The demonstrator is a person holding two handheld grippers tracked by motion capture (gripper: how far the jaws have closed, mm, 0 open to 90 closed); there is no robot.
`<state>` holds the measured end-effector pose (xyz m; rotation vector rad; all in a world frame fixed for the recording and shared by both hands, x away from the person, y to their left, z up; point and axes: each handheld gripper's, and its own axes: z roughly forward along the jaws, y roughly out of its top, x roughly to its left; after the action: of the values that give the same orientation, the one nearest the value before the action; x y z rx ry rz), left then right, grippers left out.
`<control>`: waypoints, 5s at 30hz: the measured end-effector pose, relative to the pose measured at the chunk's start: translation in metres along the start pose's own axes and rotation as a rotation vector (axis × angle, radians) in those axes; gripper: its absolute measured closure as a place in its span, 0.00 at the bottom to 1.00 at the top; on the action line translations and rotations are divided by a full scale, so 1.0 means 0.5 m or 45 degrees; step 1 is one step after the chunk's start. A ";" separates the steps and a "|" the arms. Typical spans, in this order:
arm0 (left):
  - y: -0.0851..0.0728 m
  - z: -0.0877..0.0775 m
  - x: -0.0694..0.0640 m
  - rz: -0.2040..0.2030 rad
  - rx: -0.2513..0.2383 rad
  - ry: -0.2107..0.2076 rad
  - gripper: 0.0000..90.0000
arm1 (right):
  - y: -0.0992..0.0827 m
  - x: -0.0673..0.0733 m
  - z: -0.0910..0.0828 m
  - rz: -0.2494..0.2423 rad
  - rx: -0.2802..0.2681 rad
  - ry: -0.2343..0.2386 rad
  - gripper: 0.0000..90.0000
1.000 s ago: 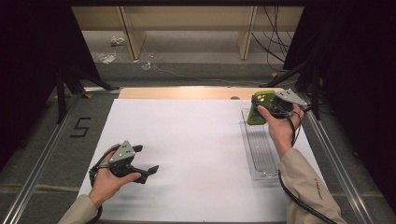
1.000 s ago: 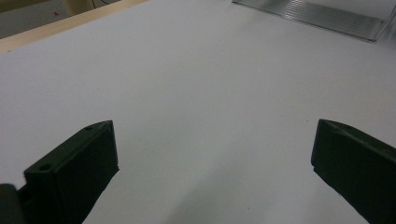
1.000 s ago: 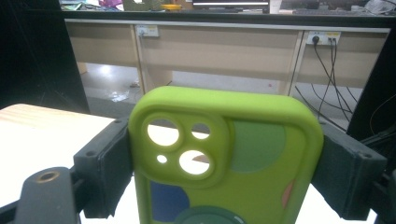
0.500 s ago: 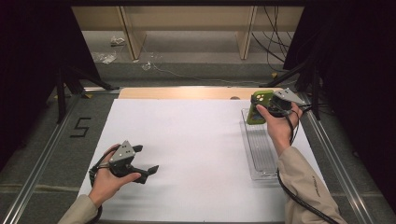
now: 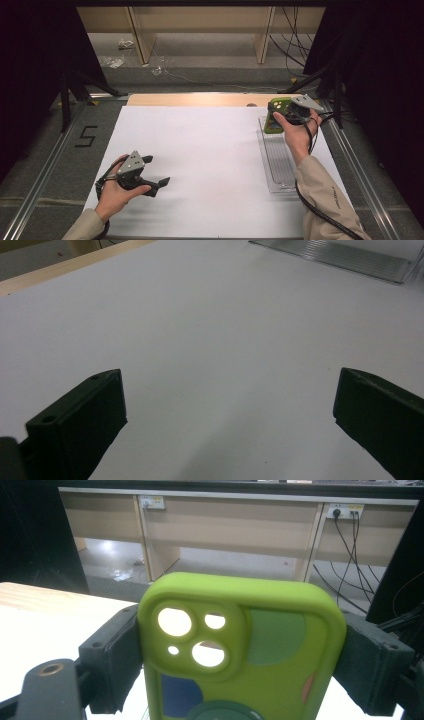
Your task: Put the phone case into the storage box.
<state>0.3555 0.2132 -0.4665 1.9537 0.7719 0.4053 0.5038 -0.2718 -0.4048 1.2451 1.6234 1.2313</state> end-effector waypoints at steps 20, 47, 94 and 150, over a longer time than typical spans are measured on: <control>0.000 0.000 0.000 0.000 -0.001 -0.001 0.00 | -0.007 0.001 0.015 -0.006 0.026 -0.003 0.19; 0.000 0.000 0.000 -0.001 -0.001 -0.002 0.00 | -0.008 -0.003 0.027 0.000 0.030 -0.010 0.19; -0.001 0.000 0.001 -0.003 0.000 -0.003 0.00 | -0.011 -0.008 0.048 0.011 0.045 -0.024 0.19; -0.002 0.000 0.000 -0.002 0.003 -0.005 0.00 | -0.024 -0.005 0.059 -0.003 0.067 -0.030 0.18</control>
<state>0.3554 0.2136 -0.4675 1.9550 0.7717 0.3992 0.5290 -0.2676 -0.4242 1.2849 1.6489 1.1752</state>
